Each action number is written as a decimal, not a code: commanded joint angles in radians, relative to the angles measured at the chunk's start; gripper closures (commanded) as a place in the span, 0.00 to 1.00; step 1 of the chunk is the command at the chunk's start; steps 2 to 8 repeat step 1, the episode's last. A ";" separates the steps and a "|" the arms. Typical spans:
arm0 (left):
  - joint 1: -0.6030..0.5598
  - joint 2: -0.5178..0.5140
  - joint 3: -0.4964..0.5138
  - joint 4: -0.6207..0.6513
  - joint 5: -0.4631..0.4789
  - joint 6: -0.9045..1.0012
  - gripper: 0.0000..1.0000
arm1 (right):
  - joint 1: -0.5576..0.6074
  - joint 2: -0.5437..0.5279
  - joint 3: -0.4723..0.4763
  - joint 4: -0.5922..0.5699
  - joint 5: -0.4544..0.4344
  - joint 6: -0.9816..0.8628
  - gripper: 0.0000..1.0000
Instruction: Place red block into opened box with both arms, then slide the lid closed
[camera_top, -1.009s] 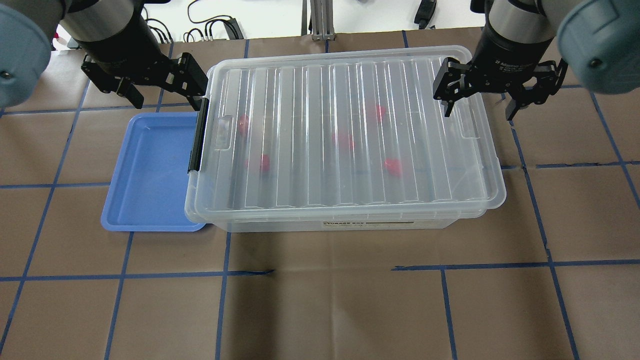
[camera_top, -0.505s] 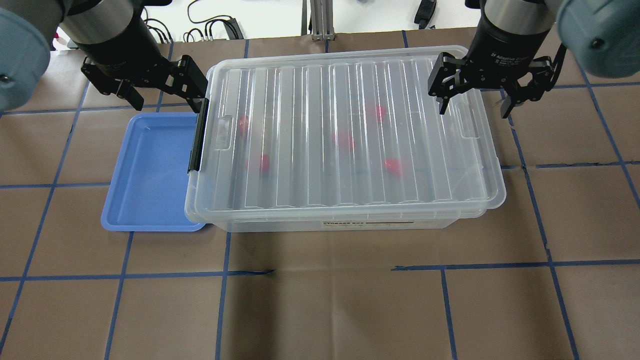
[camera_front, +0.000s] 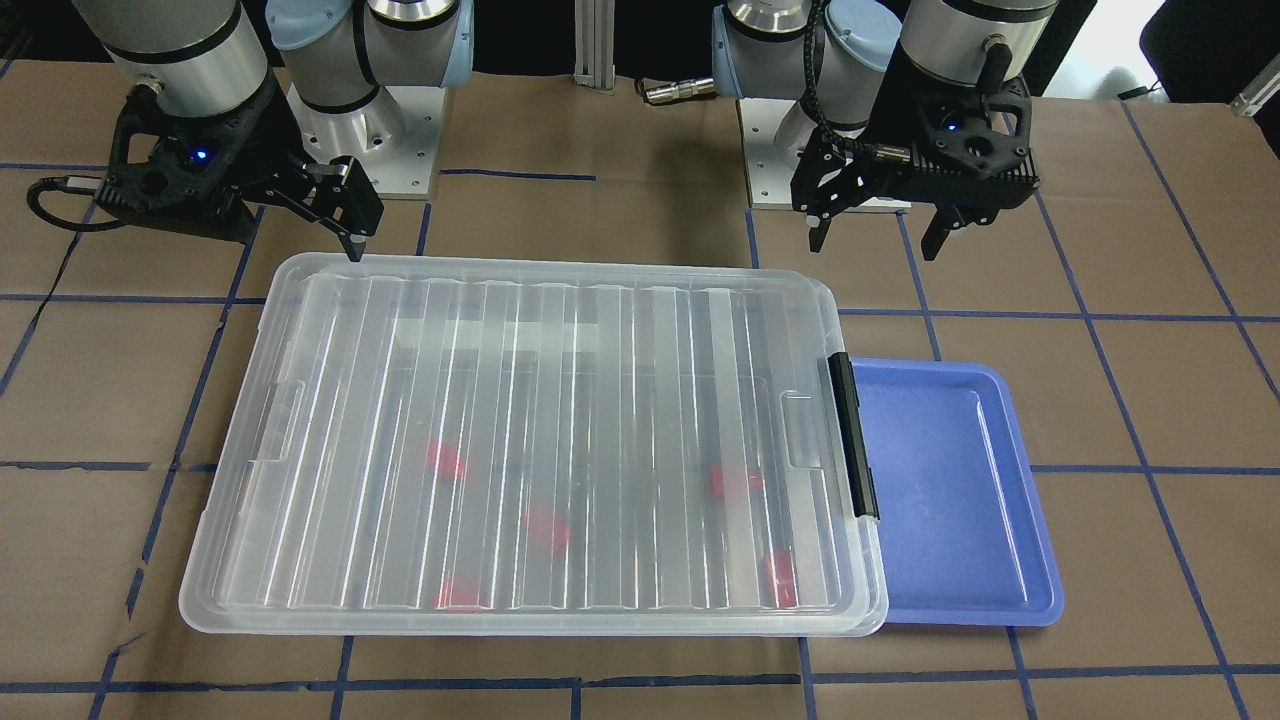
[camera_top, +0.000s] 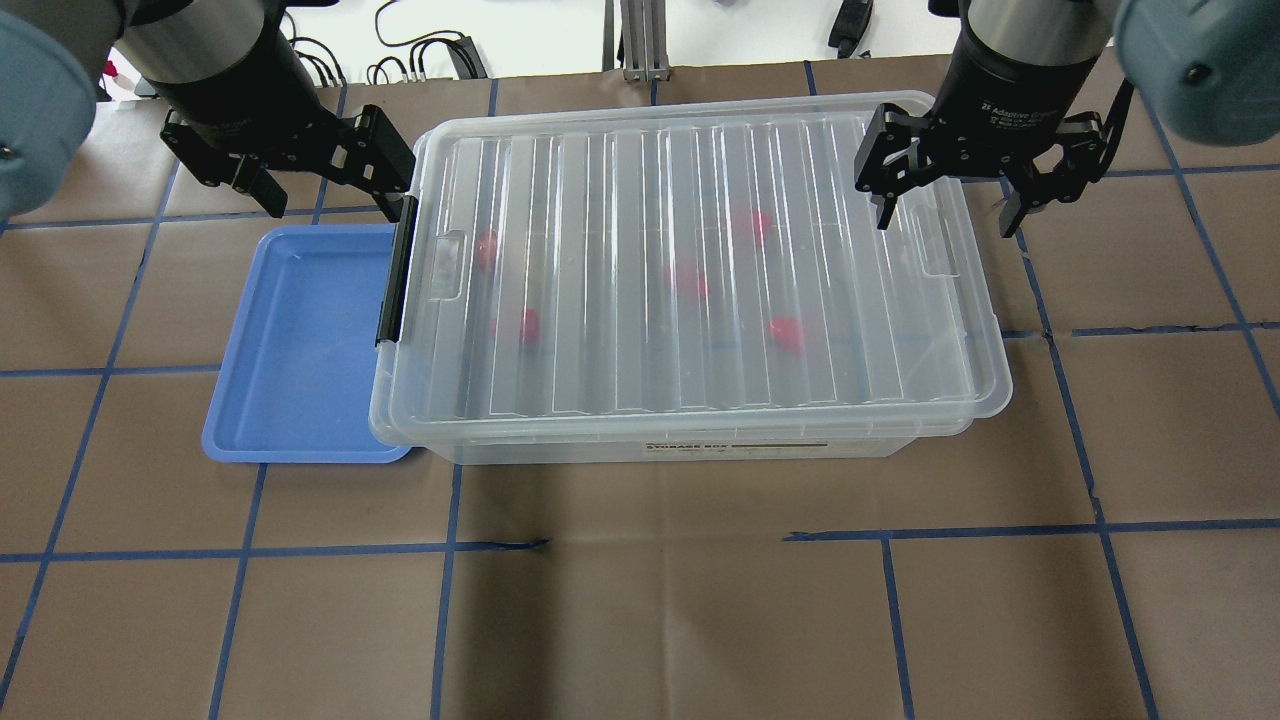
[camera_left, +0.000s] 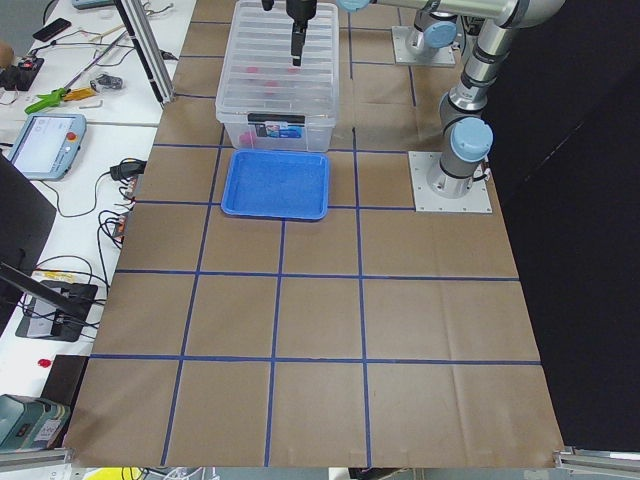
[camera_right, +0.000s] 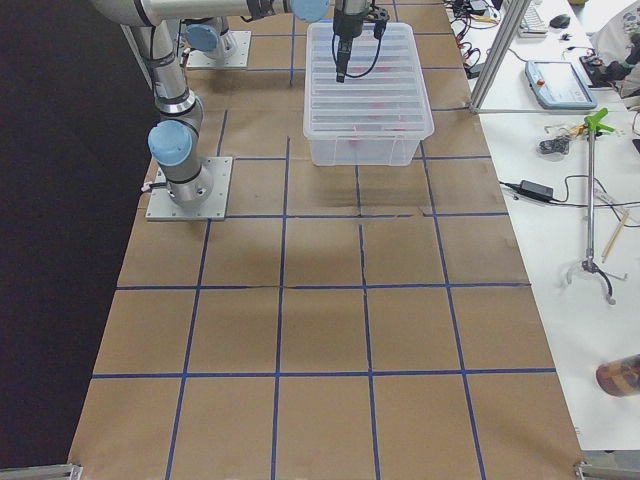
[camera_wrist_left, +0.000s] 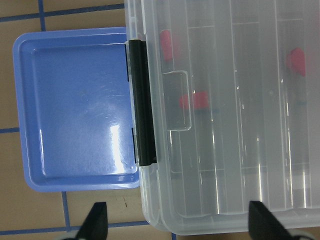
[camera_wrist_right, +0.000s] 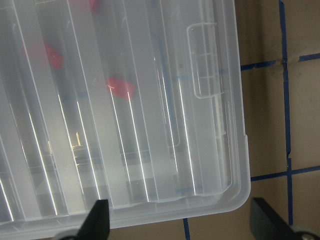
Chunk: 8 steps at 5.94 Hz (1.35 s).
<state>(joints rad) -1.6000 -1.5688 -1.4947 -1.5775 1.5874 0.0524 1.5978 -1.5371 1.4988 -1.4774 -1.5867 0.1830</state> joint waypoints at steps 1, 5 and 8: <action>-0.001 0.003 -0.004 -0.007 -0.001 -0.011 0.01 | 0.001 0.000 0.003 0.000 0.001 0.001 0.00; -0.001 0.003 -0.004 -0.007 -0.001 -0.011 0.01 | 0.001 0.000 0.003 0.000 0.001 0.001 0.00; -0.001 0.003 -0.004 -0.007 -0.001 -0.011 0.01 | 0.001 0.000 0.003 0.000 0.001 0.001 0.00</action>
